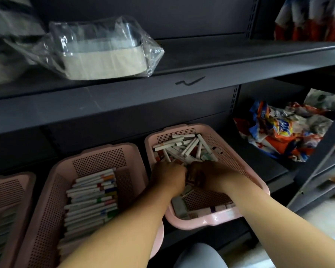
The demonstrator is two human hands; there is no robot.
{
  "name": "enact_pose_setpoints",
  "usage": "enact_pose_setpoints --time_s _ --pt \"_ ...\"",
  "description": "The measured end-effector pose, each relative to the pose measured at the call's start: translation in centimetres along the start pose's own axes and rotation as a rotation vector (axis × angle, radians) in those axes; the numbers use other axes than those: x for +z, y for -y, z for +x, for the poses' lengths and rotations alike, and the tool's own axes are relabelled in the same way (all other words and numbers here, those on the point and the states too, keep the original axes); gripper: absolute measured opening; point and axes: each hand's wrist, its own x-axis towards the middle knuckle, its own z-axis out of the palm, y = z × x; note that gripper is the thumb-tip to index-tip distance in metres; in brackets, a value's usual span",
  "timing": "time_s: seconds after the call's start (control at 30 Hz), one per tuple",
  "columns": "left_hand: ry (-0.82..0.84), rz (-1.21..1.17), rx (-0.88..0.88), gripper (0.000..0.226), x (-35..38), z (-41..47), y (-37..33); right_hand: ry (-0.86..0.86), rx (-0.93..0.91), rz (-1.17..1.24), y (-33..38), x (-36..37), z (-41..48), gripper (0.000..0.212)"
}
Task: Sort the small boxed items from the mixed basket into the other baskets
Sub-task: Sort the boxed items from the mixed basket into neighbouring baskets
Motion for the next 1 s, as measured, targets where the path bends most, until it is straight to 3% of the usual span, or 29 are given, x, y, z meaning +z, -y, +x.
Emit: enact_pose_setpoints --time_s 0.03,0.1,0.13,0.23,0.37,0.5,0.67,0.73,0.83,1.0 --pt "-0.001 -0.008 -0.003 0.029 0.0 0.0 0.0 0.054 0.095 0.075 0.4 -0.1 -0.1 0.048" --pt "0.007 -0.001 -0.009 0.028 -0.1 -0.1 0.0 -0.023 0.127 0.166 0.2 0.4 -0.2 0.057" --pt "0.009 0.012 -0.01 0.028 -0.1 -0.1 -0.1 -0.087 0.062 0.253 0.1 -1.0 0.0 0.055" --pt "-0.012 -0.025 -0.004 0.023 0.0 -0.2 0.0 -0.073 0.028 0.315 -1.6 -1.1 -1.2 0.049" --pt "-0.112 -0.255 -0.002 0.01 0.1 -0.1 0.6 -0.031 0.073 0.28 -0.7 -1.1 -0.7 0.052" --pt "-0.162 -0.497 -0.03 0.024 0.3 -0.1 1.2 -0.037 0.045 0.241 -1.0 -1.7 -1.4 0.041" --pt "-0.192 -0.777 -0.075 0.022 0.3 0.0 1.5 -0.031 0.044 0.366 -1.8 -2.0 -1.7 0.04" --pt "-0.186 -0.854 -0.08 0.021 0.0 0.1 1.8 -0.02 0.069 0.46 -2.1 -2.4 -1.8 0.051" --pt "-0.192 -0.938 -0.092 0.023 -0.8 0.5 2.2 -0.114 0.112 0.553 -2.4 -3.0 -1.9 0.063" --pt "-0.156 -1.036 -0.103 0.016 -2.6 0.1 4.0 -0.234 0.042 0.599 -1.3 -5.5 -3.0 0.048"
